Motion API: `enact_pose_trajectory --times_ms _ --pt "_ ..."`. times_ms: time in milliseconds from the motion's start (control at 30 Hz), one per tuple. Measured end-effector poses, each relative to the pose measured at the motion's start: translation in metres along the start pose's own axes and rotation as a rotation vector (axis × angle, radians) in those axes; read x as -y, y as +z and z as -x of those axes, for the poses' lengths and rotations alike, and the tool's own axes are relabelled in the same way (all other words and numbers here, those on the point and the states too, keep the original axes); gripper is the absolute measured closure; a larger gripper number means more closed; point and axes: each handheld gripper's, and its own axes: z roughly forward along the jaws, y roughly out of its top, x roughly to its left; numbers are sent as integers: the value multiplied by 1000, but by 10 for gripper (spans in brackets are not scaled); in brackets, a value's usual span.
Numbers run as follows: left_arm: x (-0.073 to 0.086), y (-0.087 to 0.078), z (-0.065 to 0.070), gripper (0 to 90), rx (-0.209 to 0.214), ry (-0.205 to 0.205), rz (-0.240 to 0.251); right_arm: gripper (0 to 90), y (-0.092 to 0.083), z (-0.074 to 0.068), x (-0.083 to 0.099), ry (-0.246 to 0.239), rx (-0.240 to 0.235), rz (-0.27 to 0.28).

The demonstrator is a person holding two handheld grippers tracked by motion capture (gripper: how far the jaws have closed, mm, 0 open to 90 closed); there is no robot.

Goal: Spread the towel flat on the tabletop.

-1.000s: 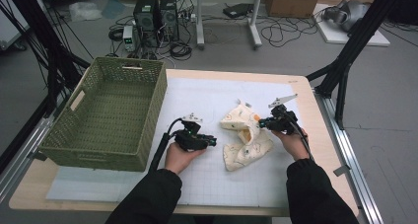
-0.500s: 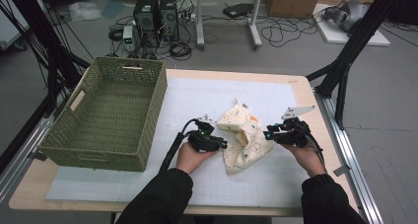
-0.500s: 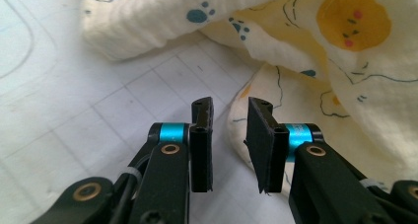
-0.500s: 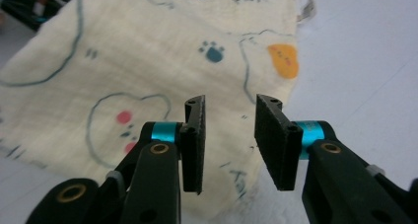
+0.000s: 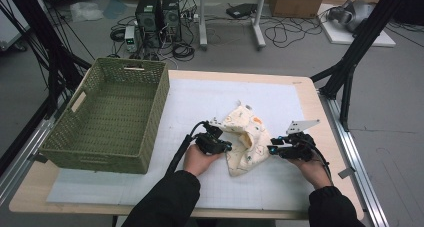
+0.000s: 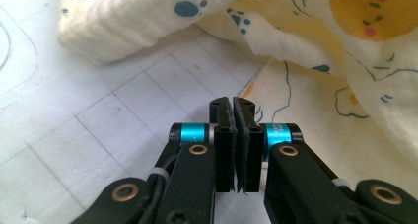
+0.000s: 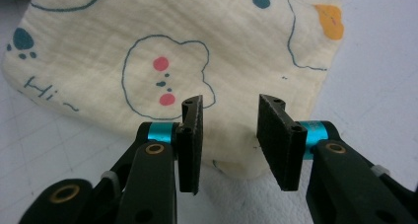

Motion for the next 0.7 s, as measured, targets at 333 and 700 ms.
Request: enact_pose_trajectory --times_ms 333,700 --pt "14 -41 -5 880 -117 -30 71 622 7 -2 -1 -15 -11 -11" --pt "45 -84 -5 880 -211 -47 77 632 22 0 -3 -12 -29 -36"
